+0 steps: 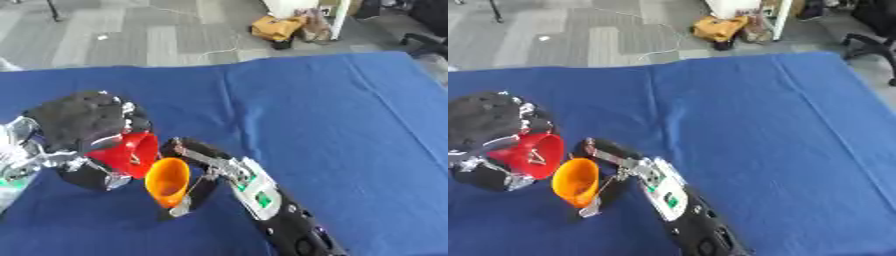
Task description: Pour the contents of one cup into another cup.
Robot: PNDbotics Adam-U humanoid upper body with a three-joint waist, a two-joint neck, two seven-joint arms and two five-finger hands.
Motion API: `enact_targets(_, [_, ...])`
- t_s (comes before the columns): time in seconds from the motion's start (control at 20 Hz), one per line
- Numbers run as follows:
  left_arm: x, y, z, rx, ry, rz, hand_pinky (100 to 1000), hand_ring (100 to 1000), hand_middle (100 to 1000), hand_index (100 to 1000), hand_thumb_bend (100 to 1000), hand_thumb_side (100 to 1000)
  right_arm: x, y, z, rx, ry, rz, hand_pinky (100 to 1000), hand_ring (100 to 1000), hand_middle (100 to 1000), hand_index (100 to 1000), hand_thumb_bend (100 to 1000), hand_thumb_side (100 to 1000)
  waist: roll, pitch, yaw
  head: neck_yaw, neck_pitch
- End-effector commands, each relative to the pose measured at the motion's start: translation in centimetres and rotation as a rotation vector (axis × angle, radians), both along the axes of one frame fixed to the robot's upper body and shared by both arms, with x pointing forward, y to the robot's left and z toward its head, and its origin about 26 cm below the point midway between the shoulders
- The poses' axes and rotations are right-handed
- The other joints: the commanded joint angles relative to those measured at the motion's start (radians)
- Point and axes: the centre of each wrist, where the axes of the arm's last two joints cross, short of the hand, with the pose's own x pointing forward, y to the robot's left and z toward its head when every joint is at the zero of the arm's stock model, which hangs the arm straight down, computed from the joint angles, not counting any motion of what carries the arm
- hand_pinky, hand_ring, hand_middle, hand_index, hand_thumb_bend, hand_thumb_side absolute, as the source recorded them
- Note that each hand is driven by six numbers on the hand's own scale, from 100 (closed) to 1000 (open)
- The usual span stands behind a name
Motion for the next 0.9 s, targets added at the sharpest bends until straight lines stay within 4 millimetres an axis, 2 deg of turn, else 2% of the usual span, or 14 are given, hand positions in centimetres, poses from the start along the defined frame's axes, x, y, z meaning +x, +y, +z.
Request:
enact_targets(0.05, [-0.29,0.09,1.26,0.031,-0.044,-0.001,100,159,183,696,100,100,0.14,0.34,0.97,0.007,-0.025,0.011,543,195,310,356,632,100,0.004,-0.019,-0.001,-0.003,-0.01])
enact_targets(0.9, [-0.11,-0.61,1.27,0.107,-0.065,-0.01,100,138,169,695,102,100,0.11,0.38,0.98,0.008,-0.025,0.013,541,196,311,354,633,100,0.005,-0.019,-0.003,-0.005,-0.01])
